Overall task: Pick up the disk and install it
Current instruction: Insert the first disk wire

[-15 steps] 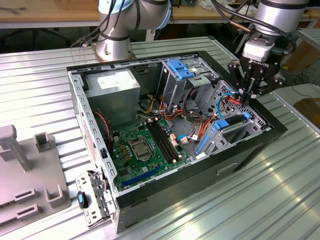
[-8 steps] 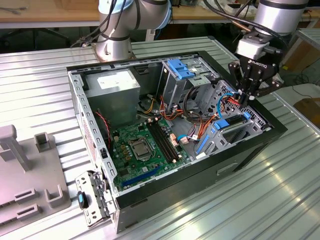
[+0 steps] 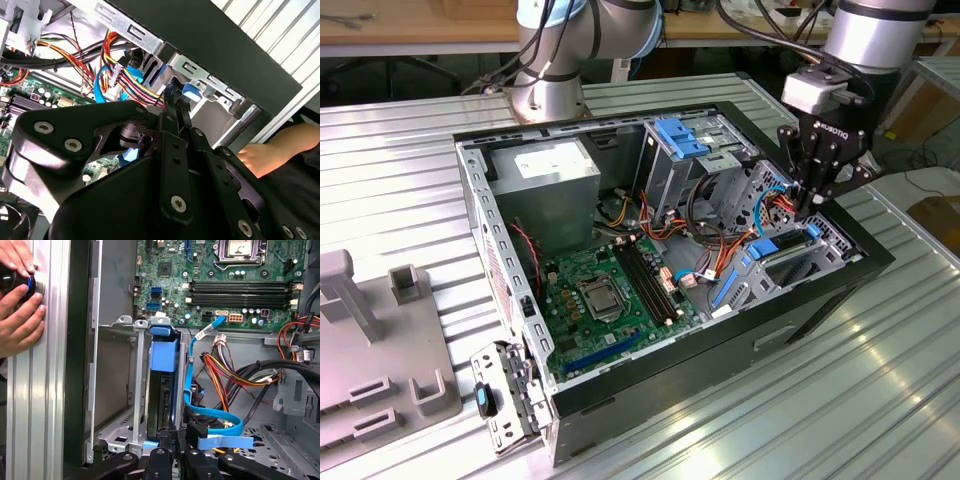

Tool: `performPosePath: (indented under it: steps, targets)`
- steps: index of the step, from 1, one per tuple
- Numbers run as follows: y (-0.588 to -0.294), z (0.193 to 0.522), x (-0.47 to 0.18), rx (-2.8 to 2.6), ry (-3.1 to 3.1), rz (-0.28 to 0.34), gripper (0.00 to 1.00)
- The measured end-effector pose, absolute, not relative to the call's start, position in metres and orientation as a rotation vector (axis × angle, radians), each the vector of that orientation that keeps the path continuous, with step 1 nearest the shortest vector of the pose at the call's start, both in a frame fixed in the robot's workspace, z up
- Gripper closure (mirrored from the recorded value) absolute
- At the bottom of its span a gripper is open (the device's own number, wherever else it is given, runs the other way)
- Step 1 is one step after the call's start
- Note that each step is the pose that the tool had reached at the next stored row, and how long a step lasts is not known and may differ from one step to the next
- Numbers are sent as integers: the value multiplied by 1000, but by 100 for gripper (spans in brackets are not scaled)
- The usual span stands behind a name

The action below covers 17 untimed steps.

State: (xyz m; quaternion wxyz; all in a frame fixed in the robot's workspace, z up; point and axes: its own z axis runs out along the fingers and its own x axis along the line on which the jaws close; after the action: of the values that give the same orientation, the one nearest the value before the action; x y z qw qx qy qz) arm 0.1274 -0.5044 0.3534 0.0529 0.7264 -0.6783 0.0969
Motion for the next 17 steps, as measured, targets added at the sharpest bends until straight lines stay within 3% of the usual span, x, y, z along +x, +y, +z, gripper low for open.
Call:
performPosePath:
  steps: [17]
  targets:
    - [-511,345,122,2199,-2085,281,84]
